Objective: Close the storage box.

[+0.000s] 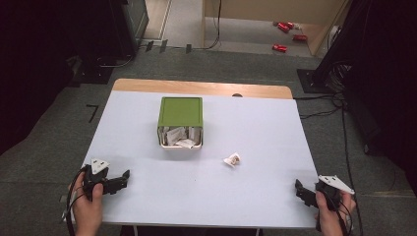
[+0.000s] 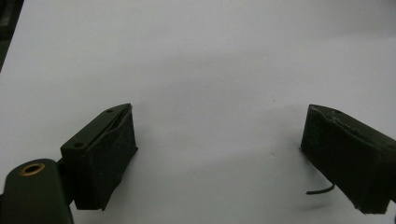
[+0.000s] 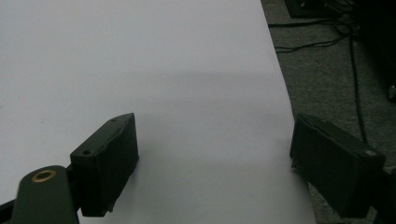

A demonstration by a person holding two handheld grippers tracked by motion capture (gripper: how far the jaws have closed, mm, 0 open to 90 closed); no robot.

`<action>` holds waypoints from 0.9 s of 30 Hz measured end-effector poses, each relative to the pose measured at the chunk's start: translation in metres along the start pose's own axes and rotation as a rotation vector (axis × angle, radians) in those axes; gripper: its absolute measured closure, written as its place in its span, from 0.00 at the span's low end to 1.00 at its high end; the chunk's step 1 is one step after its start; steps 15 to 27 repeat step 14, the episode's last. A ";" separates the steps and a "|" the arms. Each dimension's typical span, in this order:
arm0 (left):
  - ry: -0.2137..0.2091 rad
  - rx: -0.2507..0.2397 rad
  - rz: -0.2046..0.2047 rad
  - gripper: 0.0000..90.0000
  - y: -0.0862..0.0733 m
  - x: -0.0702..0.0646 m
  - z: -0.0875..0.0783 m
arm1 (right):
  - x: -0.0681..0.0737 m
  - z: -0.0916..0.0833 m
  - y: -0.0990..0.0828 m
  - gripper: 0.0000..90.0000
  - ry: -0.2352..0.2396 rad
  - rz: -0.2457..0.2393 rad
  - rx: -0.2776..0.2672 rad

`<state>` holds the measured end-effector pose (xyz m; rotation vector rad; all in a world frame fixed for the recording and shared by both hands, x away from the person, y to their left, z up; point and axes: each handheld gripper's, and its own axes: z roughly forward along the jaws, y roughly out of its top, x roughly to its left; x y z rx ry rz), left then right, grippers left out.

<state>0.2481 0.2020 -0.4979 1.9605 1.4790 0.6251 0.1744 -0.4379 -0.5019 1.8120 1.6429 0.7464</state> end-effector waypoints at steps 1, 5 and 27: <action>0.000 0.000 0.000 0.12 0.000 0.000 0.000 | 0.001 0.000 0.000 0.17 -0.007 -0.010 0.000; 0.000 0.000 0.000 0.12 0.000 0.000 0.000 | 0.000 0.001 -0.001 0.16 -0.002 -0.002 -0.004; 0.000 0.000 0.000 0.12 0.000 0.000 0.000 | 0.001 0.000 -0.003 0.16 -0.008 -0.007 -0.015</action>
